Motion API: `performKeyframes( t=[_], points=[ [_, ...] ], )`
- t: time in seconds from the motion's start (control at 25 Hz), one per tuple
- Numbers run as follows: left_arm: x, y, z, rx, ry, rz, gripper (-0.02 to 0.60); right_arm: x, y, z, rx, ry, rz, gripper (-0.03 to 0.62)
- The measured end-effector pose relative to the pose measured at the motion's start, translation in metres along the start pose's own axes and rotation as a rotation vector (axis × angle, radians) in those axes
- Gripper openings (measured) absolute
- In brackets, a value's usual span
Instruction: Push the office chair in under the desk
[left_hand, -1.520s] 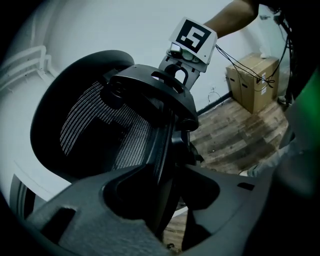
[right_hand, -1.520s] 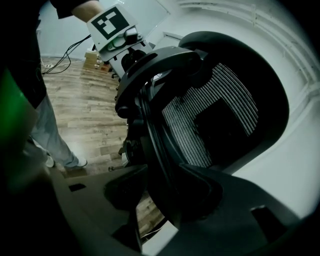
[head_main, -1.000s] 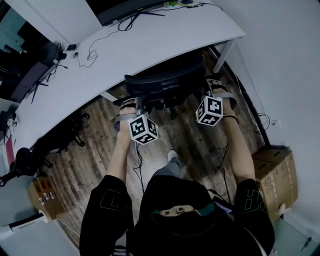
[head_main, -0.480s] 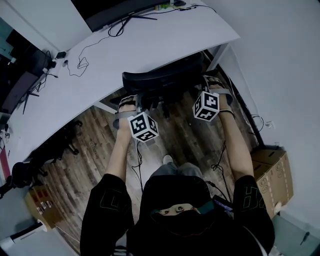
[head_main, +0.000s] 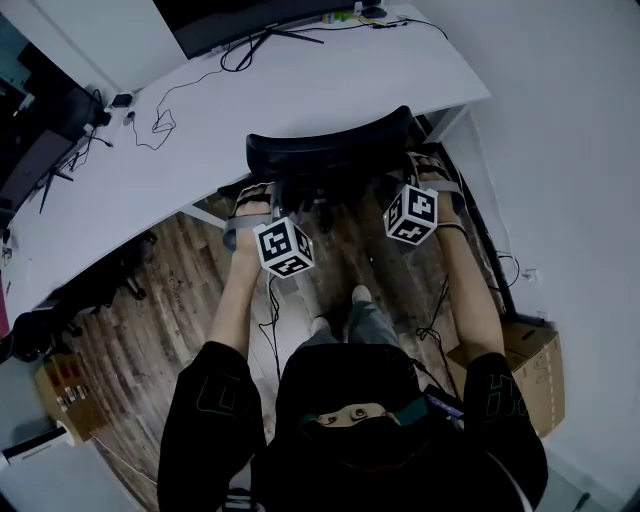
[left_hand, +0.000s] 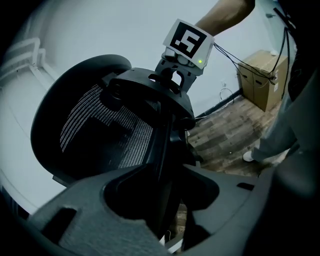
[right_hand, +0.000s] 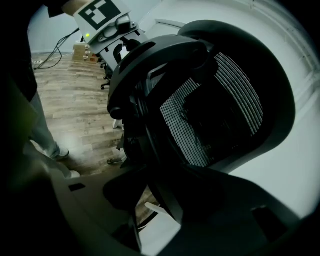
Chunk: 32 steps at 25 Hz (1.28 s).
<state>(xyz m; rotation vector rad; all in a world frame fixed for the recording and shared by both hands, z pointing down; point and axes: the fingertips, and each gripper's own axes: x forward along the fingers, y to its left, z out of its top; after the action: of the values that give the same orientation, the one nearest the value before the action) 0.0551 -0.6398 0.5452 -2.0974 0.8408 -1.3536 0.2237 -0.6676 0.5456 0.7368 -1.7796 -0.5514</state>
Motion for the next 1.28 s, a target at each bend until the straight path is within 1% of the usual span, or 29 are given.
performKeyframes(
  t=[0.24, 0.4, 0.52, 0.68, 0.84, 0.96, 1.12, 1.28],
  points=[
    [0.026, 0.010, 0.019, -0.015, -0.001, 0.015, 0.175, 0.019, -0.028, -0.021, -0.023, -0.013, 0.000, 0.206],
    [0.040, 0.014, 0.034, -0.034, 0.023, 0.027, 0.175, 0.029, -0.044, -0.035, -0.034, -0.027, 0.006, 0.209],
    [0.047, 0.015, 0.042, -0.033, 0.035, 0.057, 0.176, 0.033, -0.052, -0.043, -0.047, -0.040, 0.006, 0.210],
    [0.057, 0.018, 0.050, -0.052, 0.058, 0.092, 0.179, 0.039, -0.061, -0.052, -0.063, -0.061, 0.001, 0.212],
    [0.062, 0.021, 0.055, -0.055, 0.049, 0.150, 0.188, 0.043, -0.068, -0.056, -0.069, -0.079, -0.007, 0.215],
    [0.066, 0.021, 0.058, -0.083, 0.055, 0.165, 0.192, 0.045, -0.071, -0.059, -0.072, -0.078, -0.002, 0.215],
    [0.072, 0.025, 0.065, -0.118, 0.053, 0.183, 0.198, 0.050, -0.080, -0.063, -0.060, -0.058, -0.033, 0.222],
    [0.075, 0.025, 0.066, -0.208, 0.050, 0.137, 0.198, 0.051, -0.080, -0.065, -0.022, -0.034, -0.008, 0.227]
  ],
)
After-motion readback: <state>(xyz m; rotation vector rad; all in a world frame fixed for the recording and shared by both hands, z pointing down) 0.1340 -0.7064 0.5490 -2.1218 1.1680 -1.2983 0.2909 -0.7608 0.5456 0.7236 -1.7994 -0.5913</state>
